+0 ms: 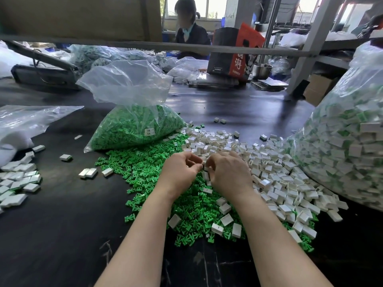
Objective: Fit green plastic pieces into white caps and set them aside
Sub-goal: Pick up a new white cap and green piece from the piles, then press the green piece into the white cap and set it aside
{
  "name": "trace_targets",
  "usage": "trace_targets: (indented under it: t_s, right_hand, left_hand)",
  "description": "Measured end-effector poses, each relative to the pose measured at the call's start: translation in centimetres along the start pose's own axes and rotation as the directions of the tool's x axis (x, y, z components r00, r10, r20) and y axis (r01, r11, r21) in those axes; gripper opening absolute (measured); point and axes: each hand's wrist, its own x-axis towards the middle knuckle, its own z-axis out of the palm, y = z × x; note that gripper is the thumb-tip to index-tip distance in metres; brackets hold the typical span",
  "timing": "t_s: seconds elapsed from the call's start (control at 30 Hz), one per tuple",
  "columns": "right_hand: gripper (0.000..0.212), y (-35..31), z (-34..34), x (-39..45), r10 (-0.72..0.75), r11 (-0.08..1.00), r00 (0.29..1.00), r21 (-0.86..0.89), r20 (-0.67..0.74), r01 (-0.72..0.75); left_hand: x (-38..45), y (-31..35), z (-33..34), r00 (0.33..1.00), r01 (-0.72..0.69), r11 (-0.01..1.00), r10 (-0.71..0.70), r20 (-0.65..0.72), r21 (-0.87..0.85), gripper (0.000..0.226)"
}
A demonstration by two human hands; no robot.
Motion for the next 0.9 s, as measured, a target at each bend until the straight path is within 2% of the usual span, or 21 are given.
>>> trace_targets:
  t_s: [0.13,0.23,0.4,0.53,0.63,0.73,0.83,0.9]
  right_hand:
    - [0.017,0.5,0.4,0.2,0.033,0.999,0.999,-0.015,0.025,-0.033]
    - [0.022,0.6,0.5,0.0,0.044,0.998,0.999,0.053,0.007,-0.044]
    - [0.016,-0.4,-0.3,0.2,0.078,0.953,0.986,0.301,-0.15,-0.03]
    - [0.02,-1.3,-0.5,0.3,0.073,0.923,0.987,0.384,-0.144,-0.013]
    - [0.022,-1.3,-0.7,0.4,0.068,0.905,0.994,0.426,-0.08,-0.027]
    - [0.017,-1.5,-1.0,0.2,-0.078,0.895,0.993,0.446,0.089,0.031]
    - [0.028,-2.4,-1.0,0.1,-0.217,0.952,0.945,0.268,0.244,0.149]
    - [0.028,-2.7,-0.9,0.2,-0.234,0.965,0.933,0.183,0.274,0.188]
  left_hand:
    - [0.1,-0.1,0.2,1.0,0.018,1.0,-0.018,0.023,0.009,0.008]
    - [0.2,-0.2,0.4,1.0,0.023,0.999,-0.023,0.017,-0.032,0.008]
    - [0.3,0.1,0.2,0.998,0.062,0.954,-0.069,-0.013,-0.294,0.013]
    - [0.1,0.0,-0.5,0.987,0.126,0.859,-0.161,-0.028,-0.496,0.012]
    - [0.0,-0.5,-1.6,0.972,0.154,0.778,-0.23,-0.048,-0.609,0.003]
    - [0.0,-0.7,-2.6,0.963,0.154,0.672,-0.266,-0.043,-0.724,0.008]
    - [-0.1,-0.7,-3.0,0.964,0.158,0.582,-0.265,-0.002,-0.798,0.011]
    - [-0.2,-0.5,-3.0,0.97,0.158,0.548,-0.24,0.027,-0.821,0.019]
